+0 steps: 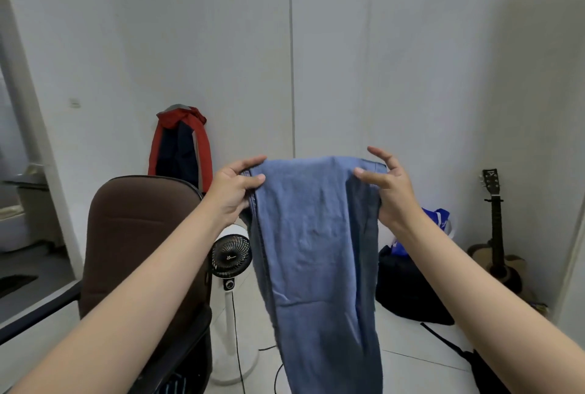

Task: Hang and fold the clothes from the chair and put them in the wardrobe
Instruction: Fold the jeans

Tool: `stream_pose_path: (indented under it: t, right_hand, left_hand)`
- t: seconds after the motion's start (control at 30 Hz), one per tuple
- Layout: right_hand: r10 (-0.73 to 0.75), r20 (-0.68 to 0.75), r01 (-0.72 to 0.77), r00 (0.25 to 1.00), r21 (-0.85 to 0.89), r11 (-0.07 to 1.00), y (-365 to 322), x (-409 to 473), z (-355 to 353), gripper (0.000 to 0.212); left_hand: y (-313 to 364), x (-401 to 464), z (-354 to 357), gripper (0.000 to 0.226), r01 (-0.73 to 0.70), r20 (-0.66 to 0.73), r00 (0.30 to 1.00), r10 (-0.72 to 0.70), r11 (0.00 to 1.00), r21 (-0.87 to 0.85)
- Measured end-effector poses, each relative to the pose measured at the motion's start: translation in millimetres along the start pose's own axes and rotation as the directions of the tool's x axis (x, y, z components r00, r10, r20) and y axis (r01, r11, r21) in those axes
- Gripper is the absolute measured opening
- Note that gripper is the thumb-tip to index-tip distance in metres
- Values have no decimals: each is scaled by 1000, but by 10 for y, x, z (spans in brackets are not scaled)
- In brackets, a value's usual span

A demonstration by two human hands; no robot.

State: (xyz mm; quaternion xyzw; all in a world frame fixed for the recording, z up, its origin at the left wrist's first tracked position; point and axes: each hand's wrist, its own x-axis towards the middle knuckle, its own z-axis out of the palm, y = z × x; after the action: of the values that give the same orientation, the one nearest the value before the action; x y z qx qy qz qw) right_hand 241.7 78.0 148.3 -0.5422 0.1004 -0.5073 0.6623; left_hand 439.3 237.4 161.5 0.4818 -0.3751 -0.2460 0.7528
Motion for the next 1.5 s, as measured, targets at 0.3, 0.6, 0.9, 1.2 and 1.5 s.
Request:
stream_pose_path:
  t: [0.3,0.6,0.9,1.2,1.5]
  right_hand:
    - [-350,168,373,922,-632,679,-75,-12,-79,41]
    - [60,-159,-65,985,-28,997,-111,19,-177,41]
    - [-185,66,182,981,-656,732,-326,163,-260,43]
    - [-401,-111,209,909,-711,672,-283,175,-272,37]
    - [-546,10,477,838,-502,722,-324,191,-180,26]
  left_hand:
    - [149,-33,137,34,109,100,987,-124,984,141]
    - [-26,107,316,57,-51,31,998,53,995,-89]
    - [157,160,70,34,-209,120,978,171,832,514]
    - [184,197,237,15,-175,-128,966,223,934,310]
    - [153,218,156,38,-341,-20,924,382,847,407]
